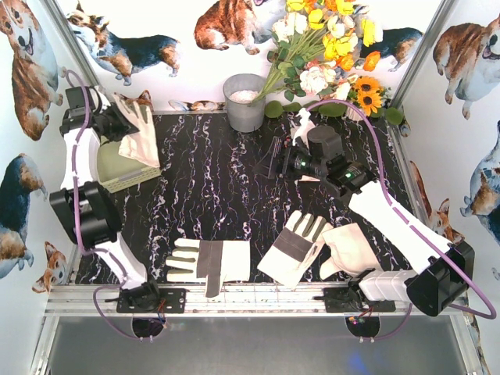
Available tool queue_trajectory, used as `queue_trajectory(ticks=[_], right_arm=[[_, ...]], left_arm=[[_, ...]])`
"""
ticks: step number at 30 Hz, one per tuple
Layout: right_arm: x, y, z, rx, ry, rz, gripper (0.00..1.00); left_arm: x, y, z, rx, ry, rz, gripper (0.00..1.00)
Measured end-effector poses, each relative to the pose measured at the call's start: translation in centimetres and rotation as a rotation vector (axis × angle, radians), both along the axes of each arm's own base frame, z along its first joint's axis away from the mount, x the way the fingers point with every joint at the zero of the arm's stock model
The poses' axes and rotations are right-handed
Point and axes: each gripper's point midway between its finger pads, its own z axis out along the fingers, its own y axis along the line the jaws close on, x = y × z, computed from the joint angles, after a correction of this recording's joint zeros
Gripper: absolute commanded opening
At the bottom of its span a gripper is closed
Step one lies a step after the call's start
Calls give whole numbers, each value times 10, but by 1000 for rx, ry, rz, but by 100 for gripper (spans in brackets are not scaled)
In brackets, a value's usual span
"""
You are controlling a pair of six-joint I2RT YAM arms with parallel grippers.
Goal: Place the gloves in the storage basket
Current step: Place the glove in the bin.
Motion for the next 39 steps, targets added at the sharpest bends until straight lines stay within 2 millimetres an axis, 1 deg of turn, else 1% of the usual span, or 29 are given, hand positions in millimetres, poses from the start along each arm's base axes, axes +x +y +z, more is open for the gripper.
queue_trajectory(ticks=[3, 6, 11, 13, 16, 21, 24, 26, 29, 32, 39], right_arm=[[0, -2, -4, -13, 16, -6, 80], [1, -1, -9, -26, 33, -11, 80], [3, -1, -20, -44, 71, -15, 79], [3, 0, -24, -49, 90, -19, 79], [5, 1, -29, -51, 107, -23, 79], [8, 4, -33, -54, 124, -25, 79], [11, 5, -35, -55, 132, -27, 79], [12, 6, -37, -54, 140, -30, 79], [13, 7, -39, -55, 150, -32, 79], [14, 8, -42, -58, 160, -33, 79], [16, 11, -45, -53, 177, -32, 78]], left_arm=[[10, 23, -14, 16, 22, 42, 0], [14, 42, -27, 46, 47, 82, 0], [22, 68, -39, 90, 62, 139, 0], [27, 73, -43, 96, 62, 147, 0], [40, 78, -51, 95, 52, 144, 0], [64, 80, -66, 64, 36, 113, 0], [73, 82, -78, 44, 37, 99, 0], [73, 83, -91, 26, 56, 92, 0], [74, 92, -112, 22, 88, 91, 0], [69, 102, -134, 34, 138, 101, 0], [50, 114, -161, 95, 236, 143, 0]])
